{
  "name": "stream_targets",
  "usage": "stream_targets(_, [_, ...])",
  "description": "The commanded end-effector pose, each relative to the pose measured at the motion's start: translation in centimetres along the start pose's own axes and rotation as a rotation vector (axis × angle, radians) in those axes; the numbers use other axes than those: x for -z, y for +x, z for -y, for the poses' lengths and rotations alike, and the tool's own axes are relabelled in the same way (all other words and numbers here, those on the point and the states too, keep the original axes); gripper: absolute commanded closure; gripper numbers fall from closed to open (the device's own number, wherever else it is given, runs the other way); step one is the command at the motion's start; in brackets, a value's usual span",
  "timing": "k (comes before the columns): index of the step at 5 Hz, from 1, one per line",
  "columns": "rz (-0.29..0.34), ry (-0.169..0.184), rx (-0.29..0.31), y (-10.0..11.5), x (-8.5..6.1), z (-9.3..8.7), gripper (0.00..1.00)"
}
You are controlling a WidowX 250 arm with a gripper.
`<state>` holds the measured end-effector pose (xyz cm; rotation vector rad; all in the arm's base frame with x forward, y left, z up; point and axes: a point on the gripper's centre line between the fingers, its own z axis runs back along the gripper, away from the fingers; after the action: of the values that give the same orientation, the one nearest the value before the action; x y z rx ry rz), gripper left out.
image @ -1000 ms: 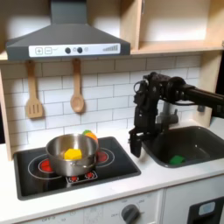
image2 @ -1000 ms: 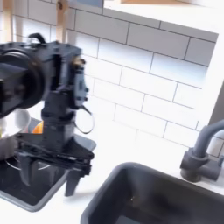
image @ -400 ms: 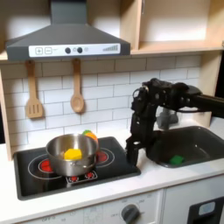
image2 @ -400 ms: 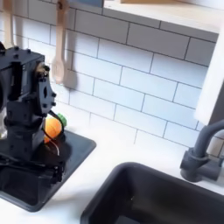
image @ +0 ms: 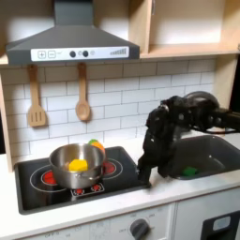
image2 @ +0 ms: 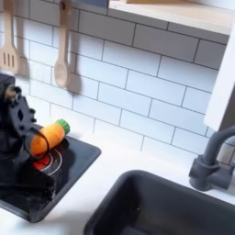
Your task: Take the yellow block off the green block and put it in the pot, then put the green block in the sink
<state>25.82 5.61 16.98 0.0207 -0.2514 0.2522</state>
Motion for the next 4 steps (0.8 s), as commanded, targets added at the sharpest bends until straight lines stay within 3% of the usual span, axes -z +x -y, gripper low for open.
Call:
stream_targets(1, [0.034, -0.008, 0.004, -0.6, 0.6, 0.0, 0.0])
stream_targets(2, [0.004, 0.003, 0.021, -2.2, 1.7, 0.2, 0.0])
stream_targets(3, [0.031, -0.024, 0.031, -3.1, 1.9, 0.6, 0.0])
stream_targets(4, [0.075, -0.027, 0.017, -3.6, 2.1, 0.5, 0.0])
